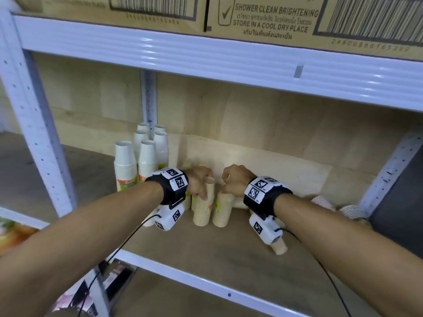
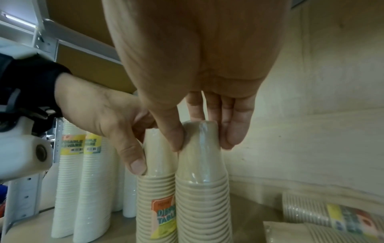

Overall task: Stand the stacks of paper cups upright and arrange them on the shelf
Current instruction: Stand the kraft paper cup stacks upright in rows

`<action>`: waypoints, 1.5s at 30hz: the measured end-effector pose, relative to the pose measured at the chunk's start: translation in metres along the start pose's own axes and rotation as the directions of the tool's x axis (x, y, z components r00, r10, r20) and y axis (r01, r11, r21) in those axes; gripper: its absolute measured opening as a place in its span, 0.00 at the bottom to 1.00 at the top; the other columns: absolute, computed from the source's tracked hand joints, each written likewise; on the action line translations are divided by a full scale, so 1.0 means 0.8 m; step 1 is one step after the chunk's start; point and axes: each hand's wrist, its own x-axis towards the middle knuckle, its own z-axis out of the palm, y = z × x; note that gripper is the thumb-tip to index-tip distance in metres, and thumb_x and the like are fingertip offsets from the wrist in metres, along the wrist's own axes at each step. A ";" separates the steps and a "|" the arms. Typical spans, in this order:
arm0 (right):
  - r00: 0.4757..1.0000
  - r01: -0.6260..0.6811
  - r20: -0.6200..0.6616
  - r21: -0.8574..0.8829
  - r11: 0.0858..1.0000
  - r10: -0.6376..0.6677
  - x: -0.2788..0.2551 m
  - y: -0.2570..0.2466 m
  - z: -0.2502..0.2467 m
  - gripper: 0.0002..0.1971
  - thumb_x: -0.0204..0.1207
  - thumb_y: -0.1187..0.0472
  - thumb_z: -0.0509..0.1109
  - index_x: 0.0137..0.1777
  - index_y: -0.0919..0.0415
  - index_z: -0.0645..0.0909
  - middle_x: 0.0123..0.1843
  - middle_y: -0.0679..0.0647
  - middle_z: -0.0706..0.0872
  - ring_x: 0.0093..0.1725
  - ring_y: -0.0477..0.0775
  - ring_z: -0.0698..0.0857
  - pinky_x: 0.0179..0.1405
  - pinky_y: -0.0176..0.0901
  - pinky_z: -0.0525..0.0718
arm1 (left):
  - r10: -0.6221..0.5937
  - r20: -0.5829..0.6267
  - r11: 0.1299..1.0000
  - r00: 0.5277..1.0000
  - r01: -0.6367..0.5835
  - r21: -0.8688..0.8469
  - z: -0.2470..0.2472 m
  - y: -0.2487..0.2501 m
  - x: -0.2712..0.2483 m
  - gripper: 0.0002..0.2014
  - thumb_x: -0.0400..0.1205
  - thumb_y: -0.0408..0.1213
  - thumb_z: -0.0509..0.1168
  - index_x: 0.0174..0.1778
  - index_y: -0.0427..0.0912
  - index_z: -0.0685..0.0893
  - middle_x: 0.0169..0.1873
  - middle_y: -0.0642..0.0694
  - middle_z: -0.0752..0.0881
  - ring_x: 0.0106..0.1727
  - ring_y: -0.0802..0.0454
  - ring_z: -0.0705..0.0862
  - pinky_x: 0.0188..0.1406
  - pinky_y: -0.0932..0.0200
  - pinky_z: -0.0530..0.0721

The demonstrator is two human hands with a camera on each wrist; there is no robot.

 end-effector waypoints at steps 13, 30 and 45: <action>1.000 -0.005 0.015 0.076 0.997 0.004 0.012 -0.017 0.023 0.16 0.72 0.58 0.74 0.59 0.62 0.83 0.51 0.58 0.85 0.47 0.58 0.84 0.46 0.45 0.84 | -0.014 -0.046 1.000 0.999 0.015 0.012 0.002 -0.032 -0.001 0.23 0.73 0.40 0.78 0.62 0.50 0.77 0.55 0.49 0.80 0.52 0.50 0.83 0.47 0.54 0.85; 0.997 -0.054 0.050 0.073 0.996 0.050 0.006 -0.018 0.014 0.19 0.74 0.59 0.72 0.63 0.65 0.83 0.58 0.60 0.87 0.53 0.58 0.87 0.43 0.43 0.84 | 0.055 -0.144 0.997 0.988 -0.046 0.067 -0.004 -0.024 0.009 0.17 0.76 0.40 0.73 0.61 0.44 0.86 0.55 0.48 0.85 0.57 0.50 0.83 0.58 0.53 0.85; 0.994 -0.101 0.048 0.080 0.992 0.098 0.013 -0.024 0.019 0.16 0.72 0.58 0.73 0.59 0.64 0.85 0.55 0.59 0.87 0.46 0.57 0.84 0.27 0.35 0.72 | 0.065 -0.196 0.995 0.979 -0.050 0.081 -0.001 -0.019 0.008 0.16 0.78 0.42 0.71 0.61 0.44 0.87 0.56 0.49 0.87 0.57 0.50 0.84 0.56 0.57 0.83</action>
